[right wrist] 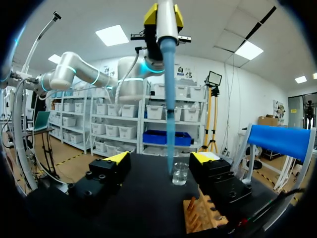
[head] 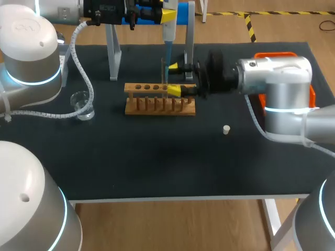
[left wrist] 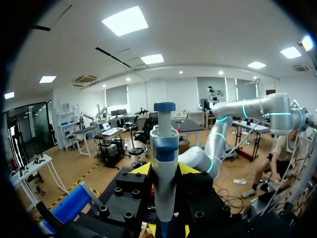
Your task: Invert the test tube, pick up the pipette, mount the tip to pipette, aspirate from beaker and dispense into the tube, eject the tip, return the pipette, and cap with the stopper.
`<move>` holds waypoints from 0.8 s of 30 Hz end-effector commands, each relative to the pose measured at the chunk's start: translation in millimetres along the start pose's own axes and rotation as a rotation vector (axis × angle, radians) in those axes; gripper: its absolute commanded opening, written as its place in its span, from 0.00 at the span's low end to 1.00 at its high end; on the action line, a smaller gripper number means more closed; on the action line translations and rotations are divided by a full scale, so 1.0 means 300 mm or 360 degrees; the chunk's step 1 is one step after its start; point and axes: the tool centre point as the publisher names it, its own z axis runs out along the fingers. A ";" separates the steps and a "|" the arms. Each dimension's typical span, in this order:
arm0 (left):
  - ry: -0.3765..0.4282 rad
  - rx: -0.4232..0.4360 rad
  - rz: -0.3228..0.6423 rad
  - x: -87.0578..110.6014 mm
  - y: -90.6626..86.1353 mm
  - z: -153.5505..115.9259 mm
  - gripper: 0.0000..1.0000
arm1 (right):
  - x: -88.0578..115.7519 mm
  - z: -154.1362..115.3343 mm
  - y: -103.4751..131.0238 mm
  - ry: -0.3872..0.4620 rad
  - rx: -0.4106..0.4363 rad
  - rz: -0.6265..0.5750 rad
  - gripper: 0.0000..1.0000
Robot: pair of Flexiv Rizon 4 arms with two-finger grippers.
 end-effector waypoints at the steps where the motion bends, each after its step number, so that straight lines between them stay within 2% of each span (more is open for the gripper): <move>1: -0.0001 0.0003 0.0001 0.000 0.000 0.000 0.00 | 0.079 -0.101 -0.041 -0.0006 0.0045 0.0014 1.00; 5: -0.0001 0.0003 0.0001 0.000 0.000 0.000 0.00 | 0.126 -0.168 -0.091 -0.0021 0.0103 0.0030 1.00; 13: -0.0001 0.0003 0.0001 0.000 0.000 0.000 0.00 | 0.171 -0.246 -0.152 -0.0034 0.0156 0.0065 1.00; 24: -0.0001 0.0003 0.0001 0.000 0.000 0.000 0.00 | 0.171 -0.246 -0.152 -0.0034 0.0156 0.0065 1.00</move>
